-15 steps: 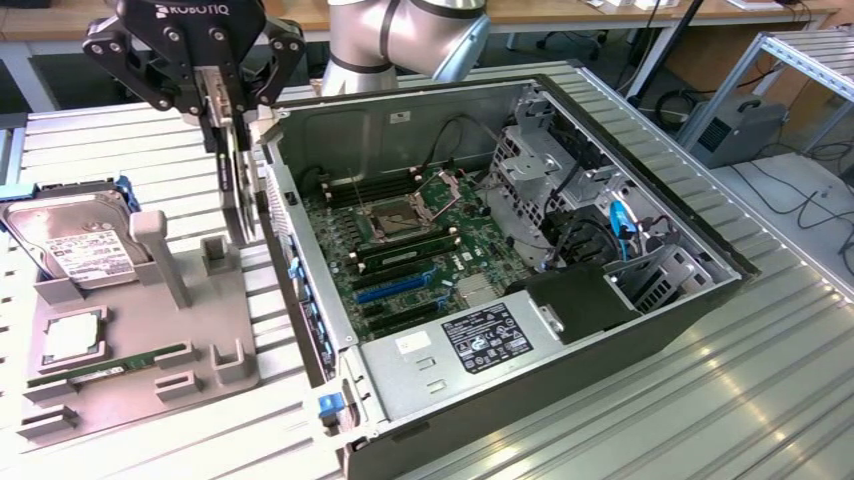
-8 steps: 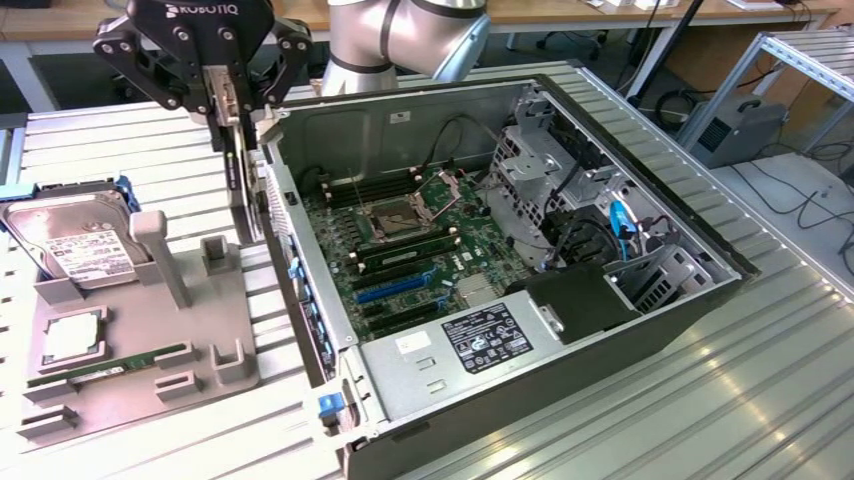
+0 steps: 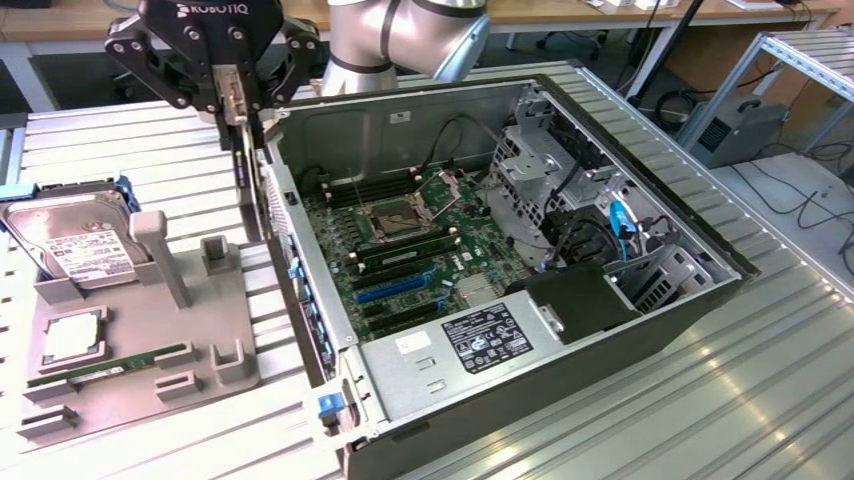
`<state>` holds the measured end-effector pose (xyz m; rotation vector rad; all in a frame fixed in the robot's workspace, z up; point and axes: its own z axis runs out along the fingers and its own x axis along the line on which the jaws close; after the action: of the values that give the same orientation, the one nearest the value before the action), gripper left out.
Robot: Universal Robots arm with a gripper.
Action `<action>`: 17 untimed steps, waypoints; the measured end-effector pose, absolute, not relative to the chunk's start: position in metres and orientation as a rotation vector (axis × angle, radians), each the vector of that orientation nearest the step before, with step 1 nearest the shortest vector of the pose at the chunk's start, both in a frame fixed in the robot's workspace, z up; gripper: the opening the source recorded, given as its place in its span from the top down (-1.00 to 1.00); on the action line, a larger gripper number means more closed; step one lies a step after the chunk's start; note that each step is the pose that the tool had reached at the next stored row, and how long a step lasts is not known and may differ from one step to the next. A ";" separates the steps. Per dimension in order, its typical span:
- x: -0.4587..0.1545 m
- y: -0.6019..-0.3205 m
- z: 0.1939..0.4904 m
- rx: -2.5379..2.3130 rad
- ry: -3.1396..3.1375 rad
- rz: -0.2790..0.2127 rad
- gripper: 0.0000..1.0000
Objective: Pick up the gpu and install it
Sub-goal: 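Pick up the gpu and move the gpu toward the slot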
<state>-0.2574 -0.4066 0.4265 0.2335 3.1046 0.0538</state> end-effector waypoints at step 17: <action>-0.244 -0.407 0.427 0.234 3.105 0.054 0.44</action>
<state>-0.2441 -0.4066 0.4265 0.2335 3.1047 0.0537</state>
